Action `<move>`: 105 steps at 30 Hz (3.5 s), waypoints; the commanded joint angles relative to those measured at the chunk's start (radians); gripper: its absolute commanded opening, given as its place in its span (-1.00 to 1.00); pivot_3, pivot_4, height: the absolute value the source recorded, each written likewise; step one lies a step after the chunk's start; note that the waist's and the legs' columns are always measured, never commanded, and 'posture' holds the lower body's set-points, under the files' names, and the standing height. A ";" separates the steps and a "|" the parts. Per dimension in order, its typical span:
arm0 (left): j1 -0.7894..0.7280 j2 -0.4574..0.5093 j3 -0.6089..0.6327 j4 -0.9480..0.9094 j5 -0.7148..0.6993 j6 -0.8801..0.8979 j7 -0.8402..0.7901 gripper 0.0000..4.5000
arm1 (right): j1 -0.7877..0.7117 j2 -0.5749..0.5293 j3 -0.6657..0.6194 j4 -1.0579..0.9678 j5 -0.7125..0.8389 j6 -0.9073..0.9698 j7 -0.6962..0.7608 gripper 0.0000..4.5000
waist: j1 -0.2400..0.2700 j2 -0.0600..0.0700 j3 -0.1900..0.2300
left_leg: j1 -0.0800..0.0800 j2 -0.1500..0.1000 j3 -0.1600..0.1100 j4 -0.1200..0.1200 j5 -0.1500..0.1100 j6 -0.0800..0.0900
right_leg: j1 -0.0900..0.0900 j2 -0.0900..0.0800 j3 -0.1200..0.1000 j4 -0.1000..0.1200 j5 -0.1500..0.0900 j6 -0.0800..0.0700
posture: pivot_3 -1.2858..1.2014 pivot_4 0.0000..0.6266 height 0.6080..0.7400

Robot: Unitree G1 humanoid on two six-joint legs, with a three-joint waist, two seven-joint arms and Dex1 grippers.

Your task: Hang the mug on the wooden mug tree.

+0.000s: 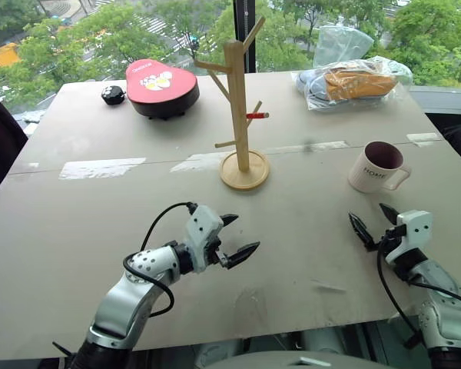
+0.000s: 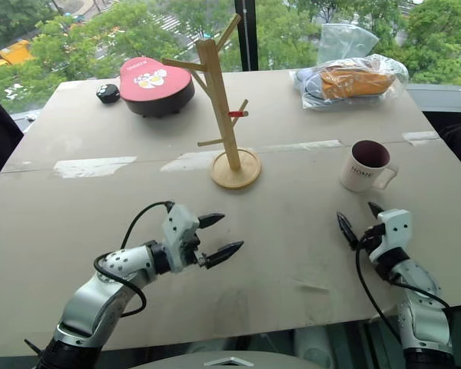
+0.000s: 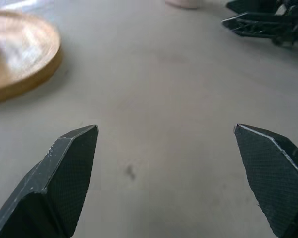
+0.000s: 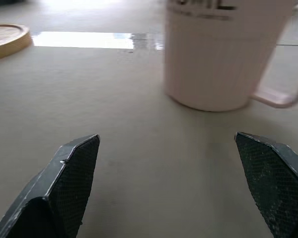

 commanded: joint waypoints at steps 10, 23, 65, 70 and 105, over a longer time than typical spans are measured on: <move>-0.165 0.028 -0.024 -0.085 -0.031 0.107 0.013 1.00 | -0.124 0.003 -0.110 0.058 -0.011 -0.022 -0.146 0.95 | 0.000 0.000 0.001 | 0.000 0.000 0.002 0.001 0.000 0.000 | 0.000 0.004 0.002 0.000 0.000 0.000 | 0.03 -0.52 1.00; -0.177 0.035 -0.013 -0.122 -0.019 0.115 0.055 1.00 | -0.328 -0.074 -0.115 0.365 -0.039 -0.119 -0.095 0.95 | 0.001 -0.001 0.002 | 0.000 0.000 0.003 0.001 0.000 0.000 | 0.000 0.004 0.003 0.000 0.000 0.000 | 0.03 -0.52 1.00; 0.202 -0.405 0.102 -0.001 -0.014 -0.588 0.218 1.00 | -1.171 -0.319 0.453 0.345 -0.164 0.111 0.776 -0.99 | 0.000 -0.005 0.005 | -0.004 0.000 0.002 0.003 0.000 0.000 | -0.002 -0.001 0.001 -0.002 0.001 0.000 | 0.03 -0.52 1.00; 0.190 -0.397 0.101 0.009 -0.028 -0.591 0.208 1.00 | -1.323 -0.282 0.527 0.458 -0.252 0.082 0.818 -0.99 | 0.004 -0.006 0.005 | -0.018 -0.001 0.001 0.007 0.000 0.000 | -0.015 -0.002 0.000 0.000 0.001 0.000 | 0.03 -0.52 1.00; 0.225 -0.314 0.063 0.031 0.076 -0.589 0.208 1.00 | -1.233 -0.252 0.407 0.570 -0.234 0.089 0.859 0.96 | 0.003 -0.007 0.004 | -0.018 -0.001 0.002 0.007 0.000 0.000 | -0.016 -0.002 -0.001 0.002 0.001 -0.001 | 0.03 -0.52 1.00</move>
